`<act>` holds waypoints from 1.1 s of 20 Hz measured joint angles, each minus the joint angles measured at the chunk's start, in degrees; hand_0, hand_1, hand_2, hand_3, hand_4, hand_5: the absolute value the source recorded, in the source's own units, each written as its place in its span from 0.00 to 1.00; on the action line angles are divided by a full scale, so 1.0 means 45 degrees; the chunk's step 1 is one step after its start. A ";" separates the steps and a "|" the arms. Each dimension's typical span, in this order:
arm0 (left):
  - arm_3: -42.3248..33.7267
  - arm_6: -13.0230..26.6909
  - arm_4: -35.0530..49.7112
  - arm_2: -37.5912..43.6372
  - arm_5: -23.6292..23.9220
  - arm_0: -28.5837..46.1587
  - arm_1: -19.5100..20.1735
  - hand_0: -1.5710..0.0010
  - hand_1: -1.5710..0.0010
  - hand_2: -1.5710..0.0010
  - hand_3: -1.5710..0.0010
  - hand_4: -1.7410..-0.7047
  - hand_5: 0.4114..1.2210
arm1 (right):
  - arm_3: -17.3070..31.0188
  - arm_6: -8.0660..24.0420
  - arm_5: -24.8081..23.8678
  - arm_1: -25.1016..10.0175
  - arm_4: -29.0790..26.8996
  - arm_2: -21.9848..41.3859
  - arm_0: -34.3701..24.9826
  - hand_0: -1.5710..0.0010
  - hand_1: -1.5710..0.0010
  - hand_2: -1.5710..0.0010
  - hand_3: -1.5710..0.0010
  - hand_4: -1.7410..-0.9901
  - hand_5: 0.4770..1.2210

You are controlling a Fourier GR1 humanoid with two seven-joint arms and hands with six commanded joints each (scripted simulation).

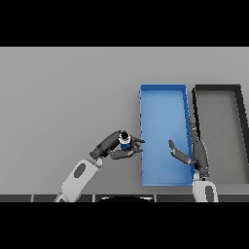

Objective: Pick up the blue pipe and place it into the blue bin.

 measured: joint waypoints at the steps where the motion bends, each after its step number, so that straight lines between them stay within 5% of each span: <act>1: -0.0162 -0.0289 -0.0050 -0.0040 -0.0118 0.0246 0.0047 0.00 0.00 0.00 0.00 0.26 1.00 | -0.0370 -0.0658 0.0616 -0.0065 -0.0939 -0.0093 0.0011 1.00 0.99 0.96 1.00 0.72 0.22; 5: -0.0229 -0.0082 -0.0006 0.0160 -0.0507 0.0222 -0.0149 0.00 0.00 0.00 0.00 0.26 1.00 | -0.1780 0.1045 0.3265 -0.0929 -0.4305 0.0063 -0.0620 1.00 0.98 0.92 1.00 0.69 0.17; 9: -0.0155 0.0053 -0.0345 0.0218 -0.0635 0.0286 -0.0447 0.00 0.00 0.00 0.00 0.26 1.00 | -0.2793 0.3439 0.4601 -0.2133 -0.6497 0.0495 -0.2382 1.00 0.99 0.93 1.00 0.65 0.11; 14: -0.0368 0.0143 -0.0598 0.0547 -0.0835 0.0288 -0.0569 0.00 0.00 0.00 0.00 0.26 1.00 | -0.3110 0.5254 0.5153 -0.2617 -0.6569 0.1682 -0.4664 1.00 1.00 0.97 1.00 0.59 0.11; 22: 0.0115 -0.0086 -0.0880 0.0991 -0.1479 0.0101 -0.0993 0.00 0.00 0.00 0.00 0.27 1.00 | -0.2571 0.6316 0.5965 -0.1833 -0.6872 0.3289 -0.6818 1.00 1.00 0.97 1.00 0.67 0.10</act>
